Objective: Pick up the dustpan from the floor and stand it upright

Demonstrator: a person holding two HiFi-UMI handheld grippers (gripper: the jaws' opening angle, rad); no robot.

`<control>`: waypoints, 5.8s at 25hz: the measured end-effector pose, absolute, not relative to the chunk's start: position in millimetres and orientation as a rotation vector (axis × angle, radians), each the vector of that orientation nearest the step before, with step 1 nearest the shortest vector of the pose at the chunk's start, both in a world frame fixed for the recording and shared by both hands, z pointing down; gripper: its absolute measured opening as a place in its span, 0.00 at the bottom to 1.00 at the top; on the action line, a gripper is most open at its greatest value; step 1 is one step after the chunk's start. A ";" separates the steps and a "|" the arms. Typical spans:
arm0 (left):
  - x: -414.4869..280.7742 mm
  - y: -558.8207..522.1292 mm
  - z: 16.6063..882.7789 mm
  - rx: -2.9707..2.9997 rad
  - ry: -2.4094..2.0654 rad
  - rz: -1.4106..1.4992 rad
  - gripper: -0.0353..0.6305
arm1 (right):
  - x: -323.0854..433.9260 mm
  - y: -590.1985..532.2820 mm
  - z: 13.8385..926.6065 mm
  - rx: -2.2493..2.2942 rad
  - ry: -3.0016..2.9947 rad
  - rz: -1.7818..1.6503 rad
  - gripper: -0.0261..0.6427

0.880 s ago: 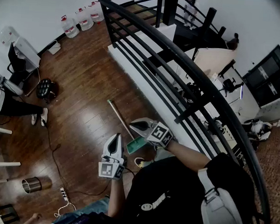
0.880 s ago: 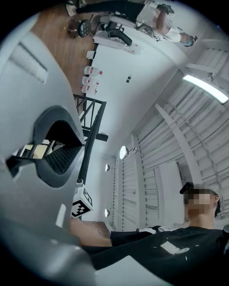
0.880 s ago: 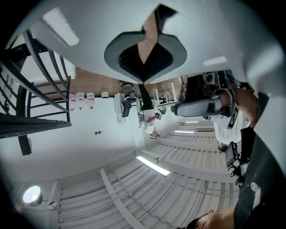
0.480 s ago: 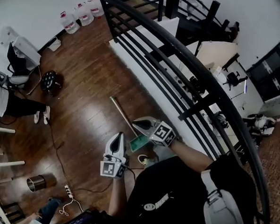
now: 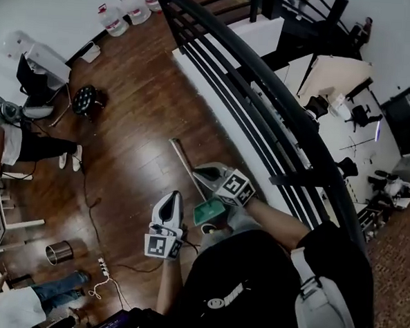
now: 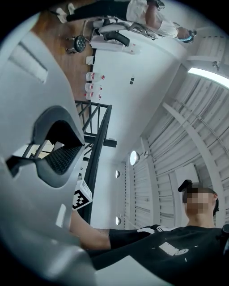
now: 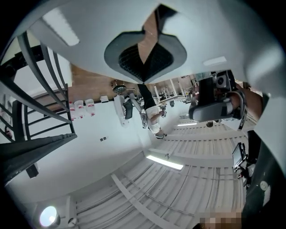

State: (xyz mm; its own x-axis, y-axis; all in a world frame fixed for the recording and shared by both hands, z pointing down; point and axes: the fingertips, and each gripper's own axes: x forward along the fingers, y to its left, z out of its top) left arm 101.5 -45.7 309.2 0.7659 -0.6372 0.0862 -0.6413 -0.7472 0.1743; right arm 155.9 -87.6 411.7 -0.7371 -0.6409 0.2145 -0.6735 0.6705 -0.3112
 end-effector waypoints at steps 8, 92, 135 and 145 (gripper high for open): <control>101.5 -75.2 325.5 2.729 -1.066 0.078 0.08 | 172.8 -124.1 412.6 1.059 -2.770 0.564 0.04; -46.7 -78.4 528.9 2.498 -1.463 -0.132 0.08 | 55.6 -131.8 720.1 1.026 -2.601 0.317 0.16; 2.2 76.3 240.3 2.846 -1.204 -0.379 0.08 | 91.2 44.0 304.3 1.381 -2.911 0.263 0.05; -7.6 103.1 234.5 2.916 -1.163 -0.270 0.08 | 38.2 86.4 270.1 1.256 -2.993 0.207 0.04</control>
State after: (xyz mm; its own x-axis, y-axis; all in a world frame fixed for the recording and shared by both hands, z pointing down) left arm -7.6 103.1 234.5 0.7129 -0.6823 -0.1621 -0.6840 -0.7275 0.0541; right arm 38.2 86.4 270.1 -0.6966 -0.7155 -0.0526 -0.7015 0.6946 -0.1594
